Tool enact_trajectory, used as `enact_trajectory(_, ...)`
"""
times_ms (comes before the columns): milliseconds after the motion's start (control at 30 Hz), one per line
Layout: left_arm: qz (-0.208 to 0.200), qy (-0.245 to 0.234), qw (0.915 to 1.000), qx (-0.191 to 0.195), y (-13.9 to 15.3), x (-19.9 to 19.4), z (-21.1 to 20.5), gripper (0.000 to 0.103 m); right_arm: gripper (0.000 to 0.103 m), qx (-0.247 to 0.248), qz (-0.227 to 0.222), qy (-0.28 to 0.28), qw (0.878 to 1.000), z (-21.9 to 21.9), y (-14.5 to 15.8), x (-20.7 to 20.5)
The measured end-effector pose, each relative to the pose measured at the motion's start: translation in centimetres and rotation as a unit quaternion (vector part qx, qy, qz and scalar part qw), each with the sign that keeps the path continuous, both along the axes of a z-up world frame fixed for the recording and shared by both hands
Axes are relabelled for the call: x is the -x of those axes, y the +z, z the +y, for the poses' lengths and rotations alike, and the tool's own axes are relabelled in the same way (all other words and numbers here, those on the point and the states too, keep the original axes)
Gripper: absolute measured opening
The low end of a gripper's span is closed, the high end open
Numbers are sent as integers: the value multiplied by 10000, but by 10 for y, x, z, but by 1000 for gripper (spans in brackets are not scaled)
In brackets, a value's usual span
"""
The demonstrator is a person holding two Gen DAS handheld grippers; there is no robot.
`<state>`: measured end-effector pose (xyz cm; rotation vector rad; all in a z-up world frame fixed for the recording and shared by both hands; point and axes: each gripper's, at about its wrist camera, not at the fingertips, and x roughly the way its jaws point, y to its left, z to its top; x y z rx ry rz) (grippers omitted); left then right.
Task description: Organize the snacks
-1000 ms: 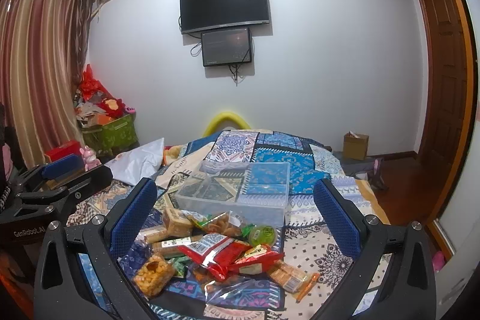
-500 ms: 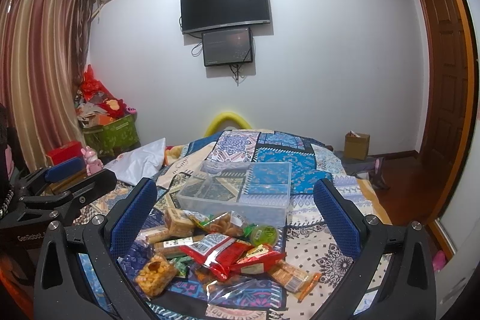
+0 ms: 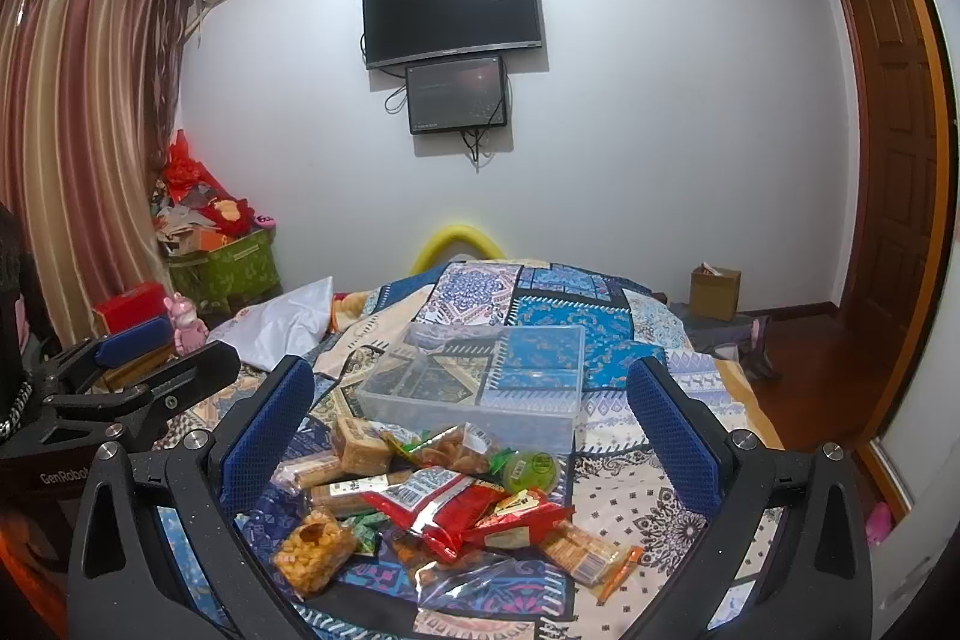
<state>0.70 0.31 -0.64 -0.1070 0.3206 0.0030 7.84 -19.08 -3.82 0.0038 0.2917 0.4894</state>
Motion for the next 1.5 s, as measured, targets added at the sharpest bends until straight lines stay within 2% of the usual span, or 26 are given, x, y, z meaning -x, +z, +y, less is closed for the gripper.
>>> enact_trajectory(700, 13, -21, 10000, -5, -1, -2, 0, 103, 103, 23, -7, -10, 10000, -1, 0, 1)
enact_trajectory(933, 123, 13, 9999, 7, -9, -9, 4, 103, 103, 24, 152, -14, 9999, -1, -7, -9)
enact_trajectory(1267, 746, 116, 9971, -48, -41, -38, 24, 103, 103, 259, 854, -24, 9960, -8, -41, -40)
enact_trajectory(1367, 1106, 165, 9937, -30, -60, -51, 35, 94, 103, 301, 1155, -56, 9928, -13, -53, -52)
enact_trajectory(1500, 1546, 296, 9875, 36, -90, -64, 51, 93, 103, 411, 1455, -133, 9884, -15, -68, -65)
